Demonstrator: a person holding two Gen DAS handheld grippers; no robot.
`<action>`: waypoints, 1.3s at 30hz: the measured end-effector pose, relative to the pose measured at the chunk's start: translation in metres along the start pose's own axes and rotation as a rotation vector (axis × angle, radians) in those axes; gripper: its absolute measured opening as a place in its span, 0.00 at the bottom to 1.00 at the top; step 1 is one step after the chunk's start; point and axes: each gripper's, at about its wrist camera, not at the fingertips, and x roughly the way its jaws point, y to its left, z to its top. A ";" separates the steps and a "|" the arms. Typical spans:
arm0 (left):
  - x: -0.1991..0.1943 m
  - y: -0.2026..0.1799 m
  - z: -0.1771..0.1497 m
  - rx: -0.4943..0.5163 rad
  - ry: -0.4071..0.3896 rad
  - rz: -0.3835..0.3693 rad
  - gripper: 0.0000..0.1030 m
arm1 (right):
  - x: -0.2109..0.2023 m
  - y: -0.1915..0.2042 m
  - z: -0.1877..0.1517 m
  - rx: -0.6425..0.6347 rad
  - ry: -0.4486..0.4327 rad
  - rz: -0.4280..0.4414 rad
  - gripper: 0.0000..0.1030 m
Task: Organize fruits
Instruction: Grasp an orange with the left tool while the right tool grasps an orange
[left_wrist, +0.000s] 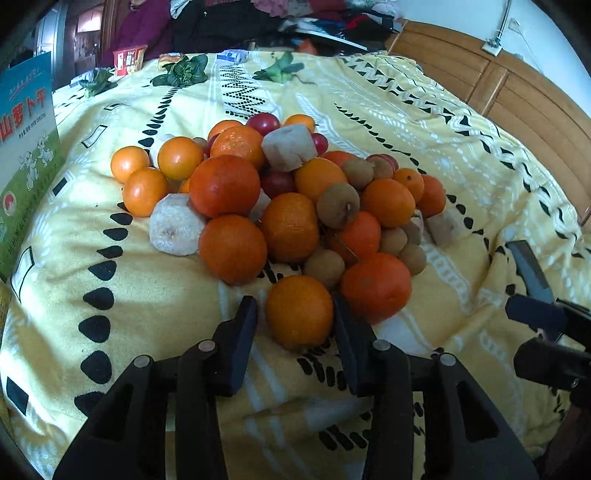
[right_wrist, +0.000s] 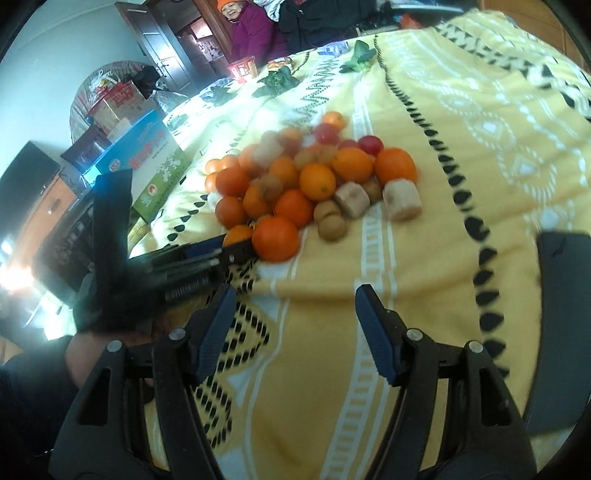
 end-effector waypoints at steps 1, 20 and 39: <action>0.000 -0.001 0.000 0.007 -0.002 0.008 0.44 | 0.000 0.000 -0.001 -0.002 0.002 -0.001 0.66; 0.001 -0.002 -0.002 0.017 -0.008 0.012 0.40 | 0.011 0.002 -0.014 0.018 0.044 0.005 0.66; -0.057 0.034 -0.016 -0.082 -0.061 0.081 0.35 | 0.045 0.036 0.046 -0.138 -0.011 0.015 0.64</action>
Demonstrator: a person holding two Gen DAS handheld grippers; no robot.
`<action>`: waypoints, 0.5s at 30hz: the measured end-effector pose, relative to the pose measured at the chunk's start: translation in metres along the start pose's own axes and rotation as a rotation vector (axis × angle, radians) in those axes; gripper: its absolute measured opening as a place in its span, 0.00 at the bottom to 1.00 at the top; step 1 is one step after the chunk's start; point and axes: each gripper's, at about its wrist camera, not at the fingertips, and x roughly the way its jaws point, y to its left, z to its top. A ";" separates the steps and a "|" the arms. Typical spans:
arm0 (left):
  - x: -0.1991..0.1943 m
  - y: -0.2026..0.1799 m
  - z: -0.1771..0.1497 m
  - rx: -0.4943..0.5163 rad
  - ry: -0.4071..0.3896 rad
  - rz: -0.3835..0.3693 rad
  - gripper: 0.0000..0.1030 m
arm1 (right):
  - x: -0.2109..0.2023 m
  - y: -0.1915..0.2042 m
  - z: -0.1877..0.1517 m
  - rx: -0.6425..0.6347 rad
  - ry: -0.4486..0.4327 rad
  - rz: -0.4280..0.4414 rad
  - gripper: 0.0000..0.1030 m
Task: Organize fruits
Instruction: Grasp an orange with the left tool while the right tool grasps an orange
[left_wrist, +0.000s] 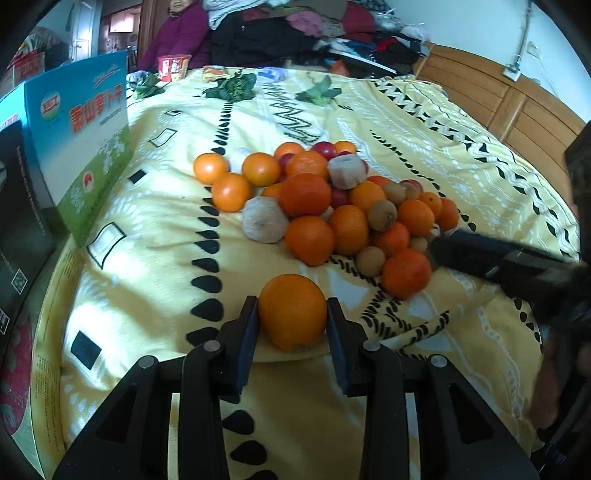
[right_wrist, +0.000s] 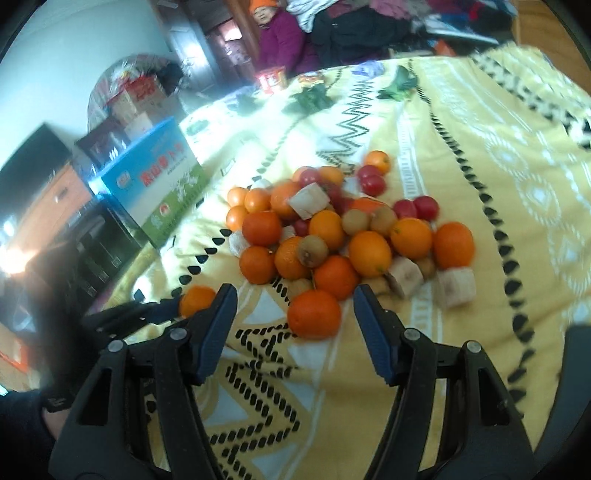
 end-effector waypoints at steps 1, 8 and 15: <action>0.000 0.001 0.000 -0.002 0.002 0.000 0.35 | 0.010 0.000 0.000 -0.006 0.025 -0.007 0.64; -0.011 0.002 0.008 0.003 -0.018 -0.006 0.35 | 0.048 -0.007 -0.004 -0.010 0.115 -0.053 0.43; -0.042 0.002 0.023 0.022 -0.065 0.040 0.35 | 0.027 0.002 -0.006 -0.005 0.077 -0.041 0.42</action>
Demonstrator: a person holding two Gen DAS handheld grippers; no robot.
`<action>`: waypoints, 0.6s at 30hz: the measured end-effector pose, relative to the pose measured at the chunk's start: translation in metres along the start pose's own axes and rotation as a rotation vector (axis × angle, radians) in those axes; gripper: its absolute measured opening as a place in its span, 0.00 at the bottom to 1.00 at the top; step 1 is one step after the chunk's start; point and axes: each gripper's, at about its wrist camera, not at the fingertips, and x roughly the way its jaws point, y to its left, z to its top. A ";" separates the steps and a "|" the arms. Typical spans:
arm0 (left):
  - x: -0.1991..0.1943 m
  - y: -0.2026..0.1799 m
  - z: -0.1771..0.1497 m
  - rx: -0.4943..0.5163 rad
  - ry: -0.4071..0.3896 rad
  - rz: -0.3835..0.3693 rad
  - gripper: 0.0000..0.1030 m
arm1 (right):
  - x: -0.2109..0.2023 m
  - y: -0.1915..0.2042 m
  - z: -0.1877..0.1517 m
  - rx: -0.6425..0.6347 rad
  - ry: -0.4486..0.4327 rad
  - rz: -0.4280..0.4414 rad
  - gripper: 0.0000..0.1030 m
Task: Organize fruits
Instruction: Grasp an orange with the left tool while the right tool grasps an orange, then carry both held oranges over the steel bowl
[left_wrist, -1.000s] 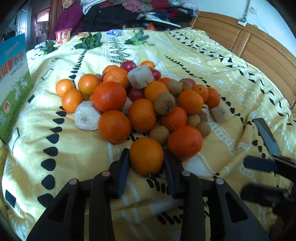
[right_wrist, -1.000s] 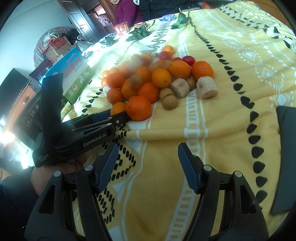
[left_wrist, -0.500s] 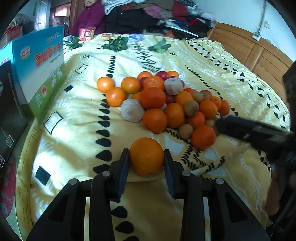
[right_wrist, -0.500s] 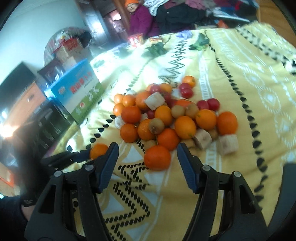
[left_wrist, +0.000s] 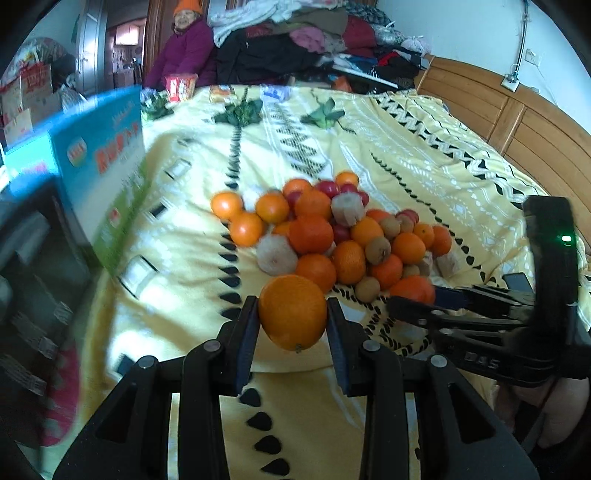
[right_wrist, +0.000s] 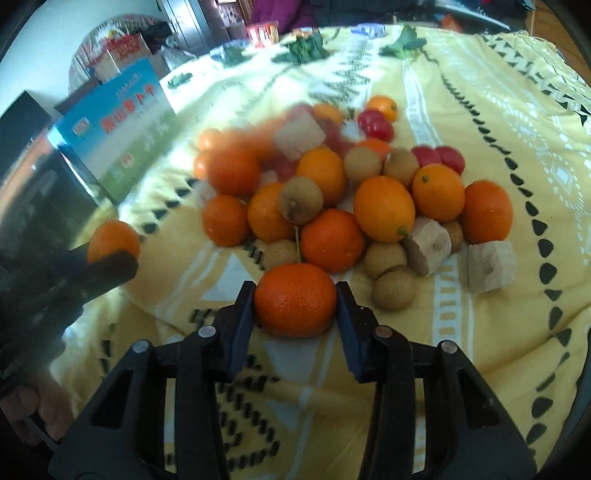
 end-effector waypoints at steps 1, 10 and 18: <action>-0.007 0.001 0.003 0.006 -0.010 0.013 0.35 | -0.008 0.003 0.001 -0.004 -0.019 0.006 0.42; -0.072 0.017 0.020 0.014 -0.085 0.076 0.35 | -0.073 0.057 0.020 -0.078 -0.134 0.062 0.42; -0.126 0.048 0.019 -0.026 -0.152 0.115 0.35 | -0.100 0.111 0.027 -0.153 -0.179 0.088 0.42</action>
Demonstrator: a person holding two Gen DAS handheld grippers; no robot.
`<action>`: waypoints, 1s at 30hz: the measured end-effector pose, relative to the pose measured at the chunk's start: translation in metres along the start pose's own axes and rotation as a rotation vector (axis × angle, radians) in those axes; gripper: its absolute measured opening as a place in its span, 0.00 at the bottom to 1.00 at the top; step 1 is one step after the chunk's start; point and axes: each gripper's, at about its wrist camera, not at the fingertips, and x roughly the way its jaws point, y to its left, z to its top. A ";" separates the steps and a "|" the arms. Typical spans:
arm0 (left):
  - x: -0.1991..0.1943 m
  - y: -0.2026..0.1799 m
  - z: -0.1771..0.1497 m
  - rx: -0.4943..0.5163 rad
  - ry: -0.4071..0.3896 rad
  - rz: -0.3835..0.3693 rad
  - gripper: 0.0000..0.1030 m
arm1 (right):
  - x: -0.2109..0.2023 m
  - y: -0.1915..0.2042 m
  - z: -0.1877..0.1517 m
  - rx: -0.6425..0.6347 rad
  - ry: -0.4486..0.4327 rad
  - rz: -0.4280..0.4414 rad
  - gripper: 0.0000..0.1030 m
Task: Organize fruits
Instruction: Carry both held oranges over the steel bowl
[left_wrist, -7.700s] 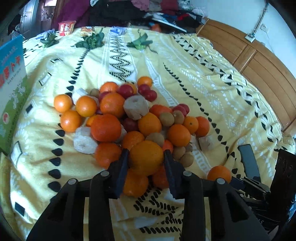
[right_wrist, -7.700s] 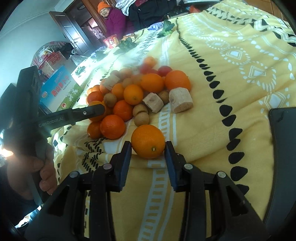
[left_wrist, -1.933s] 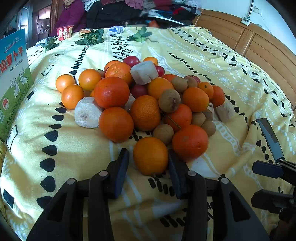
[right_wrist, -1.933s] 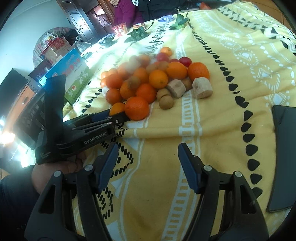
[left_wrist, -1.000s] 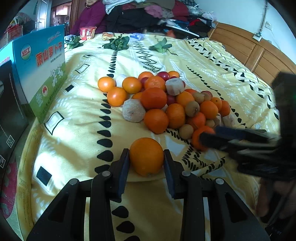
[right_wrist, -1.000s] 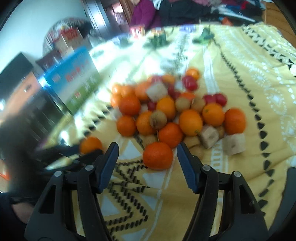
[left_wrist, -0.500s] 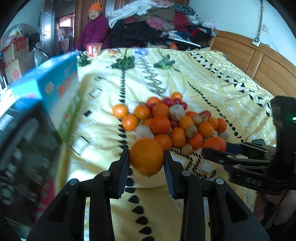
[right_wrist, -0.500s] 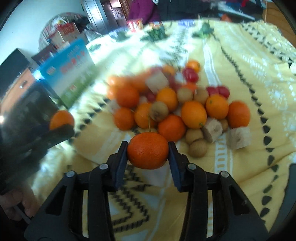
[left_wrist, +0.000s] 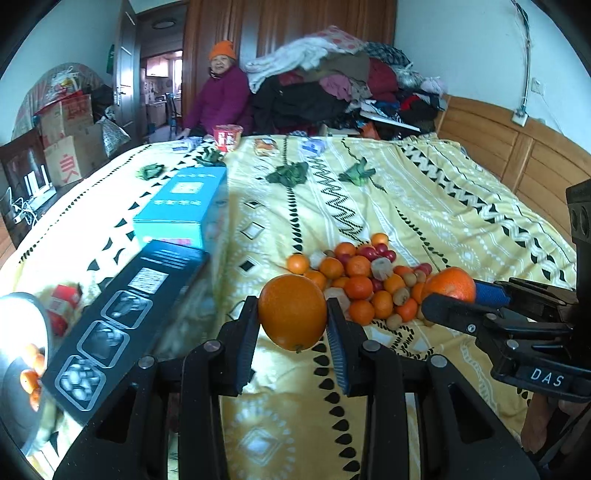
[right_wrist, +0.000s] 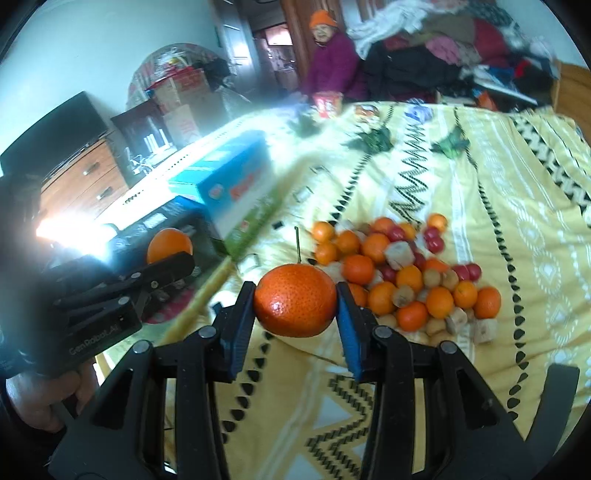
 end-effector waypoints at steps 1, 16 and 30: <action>-0.005 0.005 0.000 -0.006 -0.006 0.005 0.35 | -0.001 0.006 0.002 -0.008 -0.002 0.003 0.42; -0.056 0.094 -0.001 -0.121 -0.058 0.104 0.35 | 0.009 0.101 0.030 -0.121 -0.012 0.092 0.42; -0.108 0.224 -0.027 -0.288 -0.063 0.308 0.35 | 0.042 0.222 0.058 -0.242 -0.004 0.279 0.42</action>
